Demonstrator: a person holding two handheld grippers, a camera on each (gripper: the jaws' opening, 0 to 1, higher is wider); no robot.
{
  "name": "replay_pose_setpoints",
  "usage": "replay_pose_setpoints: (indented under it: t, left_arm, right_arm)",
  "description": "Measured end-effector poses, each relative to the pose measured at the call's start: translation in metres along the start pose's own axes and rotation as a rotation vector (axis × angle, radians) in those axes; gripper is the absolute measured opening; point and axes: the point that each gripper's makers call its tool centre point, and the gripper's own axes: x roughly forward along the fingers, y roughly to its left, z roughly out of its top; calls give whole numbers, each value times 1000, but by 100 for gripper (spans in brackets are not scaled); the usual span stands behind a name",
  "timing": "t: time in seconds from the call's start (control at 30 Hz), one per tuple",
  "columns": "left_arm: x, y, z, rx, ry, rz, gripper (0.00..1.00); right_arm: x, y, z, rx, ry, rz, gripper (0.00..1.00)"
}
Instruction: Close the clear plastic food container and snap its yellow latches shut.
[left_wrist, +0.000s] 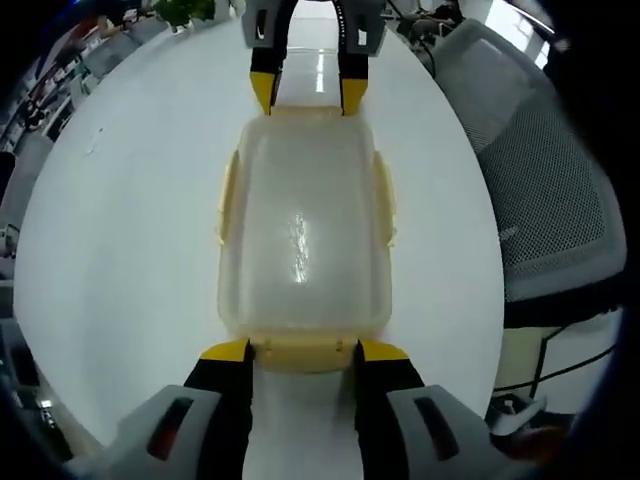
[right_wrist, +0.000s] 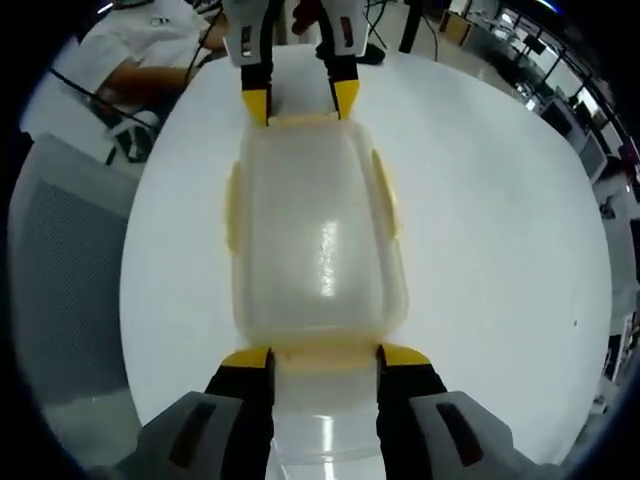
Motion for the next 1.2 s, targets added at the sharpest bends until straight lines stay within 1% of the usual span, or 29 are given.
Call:
replay_pose_setpoints:
  t: [0.07,0.2,0.27,0.43,0.73,1.0,1.2]
  left_arm:
    - [-3,-2,0,-7,-17,-10,39]
    - [-9,-3,2,-11,-40,-12,38]
    - [-12,-5,2,-18,-50,-17,38]
    - [-13,-5,1,-18,-54,-8,38]
    - [-16,-3,3,-22,-61,-2,38]
    - [-23,1,2,-17,-62,4,38]
    - [-26,0,5,-23,-72,0,38]
  right_arm:
    - [-2,3,1,-8,-6,3,39]
    - [-6,3,3,-5,-15,11,39]
    - [-7,4,4,-19,-25,14,39]
    - [-13,3,8,-23,-40,13,39]
    - [-17,1,9,-37,-37,12,39]
    - [-28,-1,17,-37,-52,15,39]
    - [-32,-1,16,-46,-47,18,39]
